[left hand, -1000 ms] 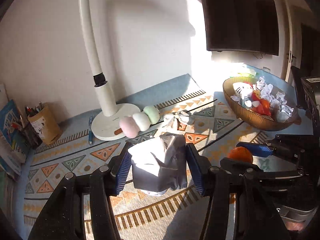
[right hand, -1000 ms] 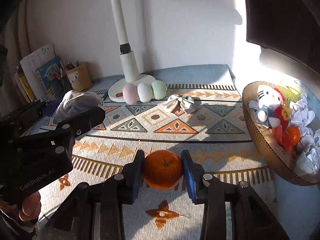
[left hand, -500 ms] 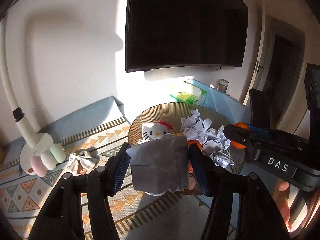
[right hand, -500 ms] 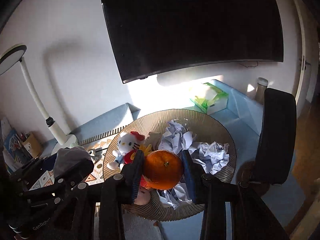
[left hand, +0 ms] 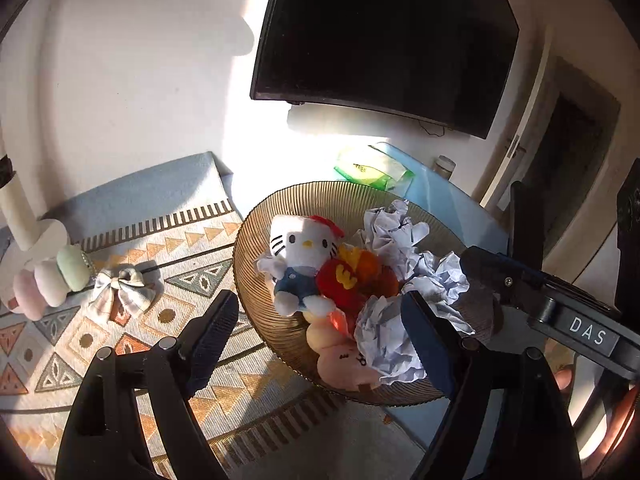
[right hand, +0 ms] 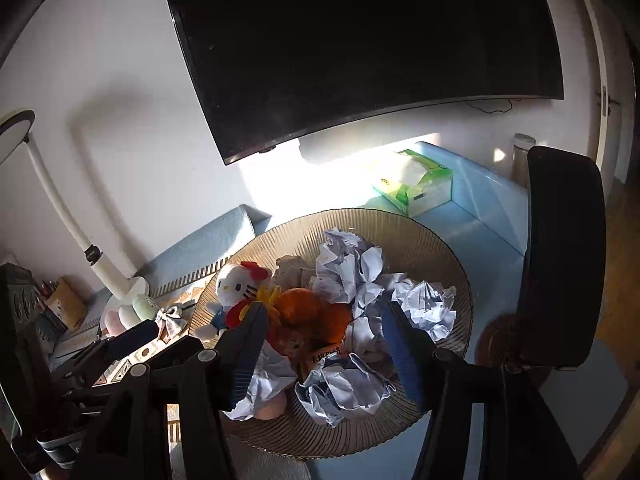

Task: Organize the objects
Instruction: 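Carry the paper and orange into the amber bowl and open both tools, then move both tools back over the desk toward the plush and bow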

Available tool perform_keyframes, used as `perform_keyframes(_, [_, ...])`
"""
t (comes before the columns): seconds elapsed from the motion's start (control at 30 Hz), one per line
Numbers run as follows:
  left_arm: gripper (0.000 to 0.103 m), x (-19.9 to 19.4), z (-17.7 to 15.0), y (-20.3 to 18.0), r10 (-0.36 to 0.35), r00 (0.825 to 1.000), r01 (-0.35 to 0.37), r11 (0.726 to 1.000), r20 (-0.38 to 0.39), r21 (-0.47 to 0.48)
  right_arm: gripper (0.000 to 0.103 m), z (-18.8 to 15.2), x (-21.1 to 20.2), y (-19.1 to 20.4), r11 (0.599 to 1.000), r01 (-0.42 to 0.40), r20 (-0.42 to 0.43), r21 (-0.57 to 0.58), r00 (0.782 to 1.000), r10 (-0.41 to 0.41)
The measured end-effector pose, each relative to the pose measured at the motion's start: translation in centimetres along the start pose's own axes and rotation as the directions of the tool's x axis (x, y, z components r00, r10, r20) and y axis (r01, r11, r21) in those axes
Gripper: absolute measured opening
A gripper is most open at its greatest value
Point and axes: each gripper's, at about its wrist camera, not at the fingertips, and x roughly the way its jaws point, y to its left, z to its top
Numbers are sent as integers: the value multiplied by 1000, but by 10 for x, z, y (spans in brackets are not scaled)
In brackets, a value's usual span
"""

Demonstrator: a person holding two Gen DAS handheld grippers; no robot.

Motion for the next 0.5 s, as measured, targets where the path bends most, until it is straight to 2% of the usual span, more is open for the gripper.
perform_keyframes(0.1, [82,-22,-11,11,145,989,-145,989,25,-12,58,-7,-12,26,998,-20,23,-59,1000,21])
perform_keyframes(0.13, [82,-30,-14,16,201,979,-200,980,34,-14,58,-11,-15,38,996,-28,24,-88,999,30])
perform_keyframes(0.2, [82,-49,-21,26,265,962,-264,964,58,-29,58,-19,-19,60,990,-66,18,-126,997,69])
perform_keyframes(0.3, [82,-75,-32,43,378,922,-373,925,83,-67,58,-30,-23,92,977,-132,-1,-165,991,133])
perform_keyframes(0.37, [82,-89,-41,53,434,896,-428,900,89,-84,58,-38,-23,112,970,-151,-10,-190,988,152])
perform_keyframes(0.5, [82,-108,-58,76,487,869,-478,871,81,-113,58,-55,-15,146,957,-169,-41,-235,986,164])
